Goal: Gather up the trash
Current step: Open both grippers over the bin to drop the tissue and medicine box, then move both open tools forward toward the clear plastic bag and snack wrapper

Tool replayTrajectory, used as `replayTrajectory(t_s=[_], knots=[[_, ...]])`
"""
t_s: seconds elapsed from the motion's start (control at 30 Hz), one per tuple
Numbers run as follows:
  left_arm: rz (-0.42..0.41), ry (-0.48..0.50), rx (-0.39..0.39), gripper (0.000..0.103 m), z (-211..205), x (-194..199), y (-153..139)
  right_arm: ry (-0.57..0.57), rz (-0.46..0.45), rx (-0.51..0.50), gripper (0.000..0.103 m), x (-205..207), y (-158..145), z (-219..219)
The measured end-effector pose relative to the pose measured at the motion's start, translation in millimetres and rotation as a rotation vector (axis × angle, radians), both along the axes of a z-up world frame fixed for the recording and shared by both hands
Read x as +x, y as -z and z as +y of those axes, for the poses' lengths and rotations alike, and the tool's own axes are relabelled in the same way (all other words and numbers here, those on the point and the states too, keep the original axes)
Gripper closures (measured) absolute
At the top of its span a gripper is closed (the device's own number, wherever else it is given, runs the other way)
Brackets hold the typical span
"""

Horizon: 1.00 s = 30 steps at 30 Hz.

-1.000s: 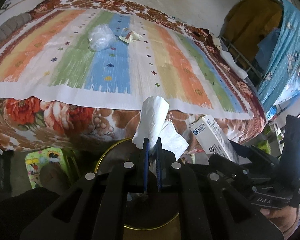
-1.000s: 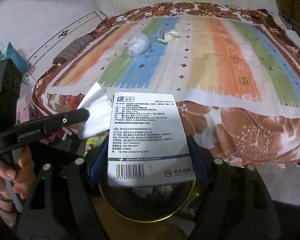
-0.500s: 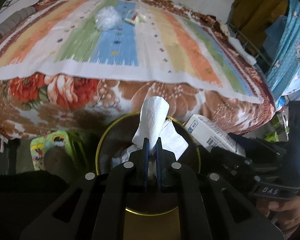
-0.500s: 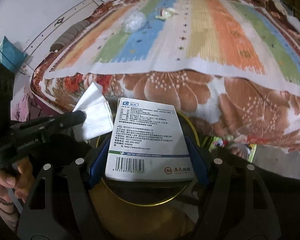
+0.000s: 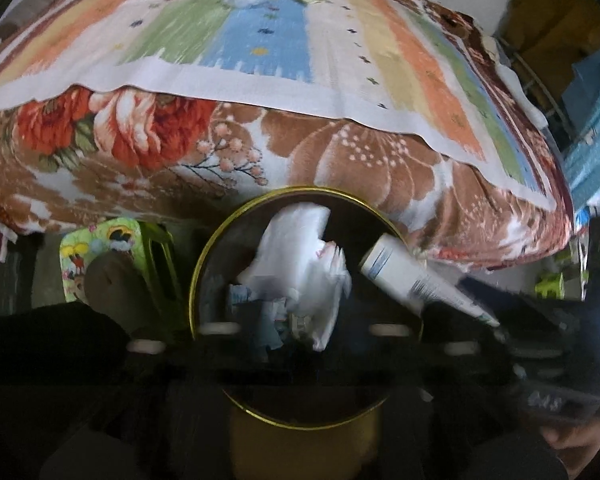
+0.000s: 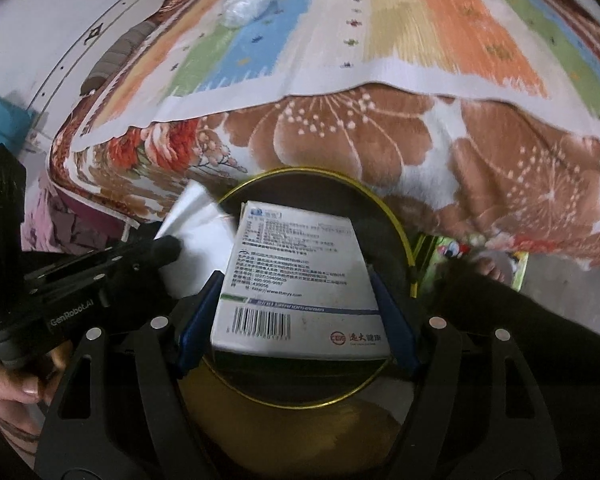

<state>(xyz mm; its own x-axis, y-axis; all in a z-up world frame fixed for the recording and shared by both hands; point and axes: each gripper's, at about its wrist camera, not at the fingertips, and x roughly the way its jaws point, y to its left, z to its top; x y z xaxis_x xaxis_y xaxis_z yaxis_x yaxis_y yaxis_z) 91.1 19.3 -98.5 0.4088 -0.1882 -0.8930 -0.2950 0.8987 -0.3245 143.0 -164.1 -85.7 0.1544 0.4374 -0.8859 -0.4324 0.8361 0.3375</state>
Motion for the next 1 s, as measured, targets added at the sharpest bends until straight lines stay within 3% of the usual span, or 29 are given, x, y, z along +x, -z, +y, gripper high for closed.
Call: replayTrajectory(t_s=[0.3,0.47,0.8,1.0], knots=[[-0.029,-0.036,0.025,0.043,8,-3,-9,0.015,-0.02,0.025,0.02,0,-8,-4],[-0.05,-0.039,-0.028,0.042,12,-3,-13,0.024,-0.065,0.03,0.02,-2,-16,-6],[-0.135,-0.015,-0.01,0.023,13,-6,-41,0.06,-0.166,0.062,0.014,-2,-38,-12],[-0.178,0.01,0.032,0.019,20,1,-64,0.044,-0.27,0.047,0.014,3,-60,-5]])
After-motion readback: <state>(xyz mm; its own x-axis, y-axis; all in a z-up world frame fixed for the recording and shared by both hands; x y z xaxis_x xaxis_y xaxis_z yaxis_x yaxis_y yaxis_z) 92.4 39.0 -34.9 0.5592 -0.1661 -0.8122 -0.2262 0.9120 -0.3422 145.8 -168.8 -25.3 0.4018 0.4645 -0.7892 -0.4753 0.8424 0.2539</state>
